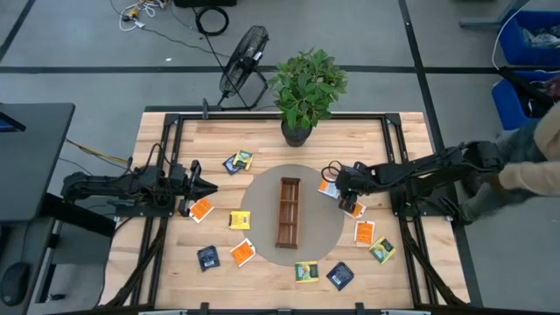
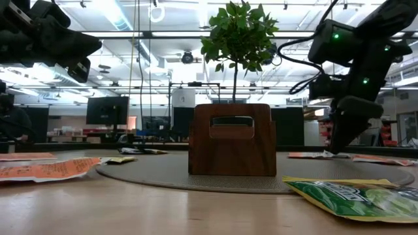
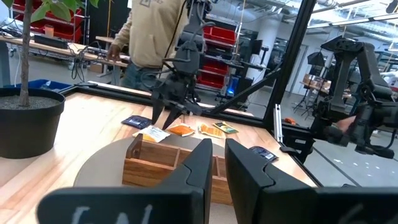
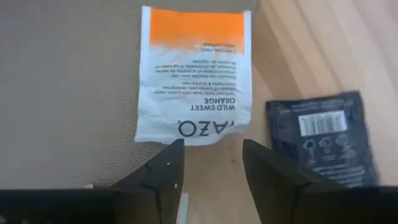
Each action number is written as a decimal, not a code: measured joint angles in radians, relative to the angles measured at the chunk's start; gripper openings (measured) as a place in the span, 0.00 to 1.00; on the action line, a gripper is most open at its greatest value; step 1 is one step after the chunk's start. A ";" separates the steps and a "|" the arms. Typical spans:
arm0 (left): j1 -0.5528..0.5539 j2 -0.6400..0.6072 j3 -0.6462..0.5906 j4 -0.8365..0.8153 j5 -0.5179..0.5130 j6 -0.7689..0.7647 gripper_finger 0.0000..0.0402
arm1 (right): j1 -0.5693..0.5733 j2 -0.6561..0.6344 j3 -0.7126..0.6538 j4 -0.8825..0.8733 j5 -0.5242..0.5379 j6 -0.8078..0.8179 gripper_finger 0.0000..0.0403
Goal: Pick & Place Tea
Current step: Put the orange tea bag into the top compartment of the top section wooden organizer
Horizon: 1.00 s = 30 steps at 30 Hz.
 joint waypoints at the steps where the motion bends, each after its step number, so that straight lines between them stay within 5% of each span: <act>1: 0.000 0.000 0.000 -0.001 0.000 0.000 0.11 | -0.010 0.000 0.000 0.000 -0.008 0.030 0.43; 5: 0.000 0.000 0.000 -0.002 0.000 0.000 0.11 | -0.045 0.000 0.000 0.010 -0.096 0.118 0.43; 30: 0.000 0.000 0.000 -0.002 0.000 -0.001 0.11 | -0.179 -0.038 -0.021 0.074 -0.191 0.364 0.43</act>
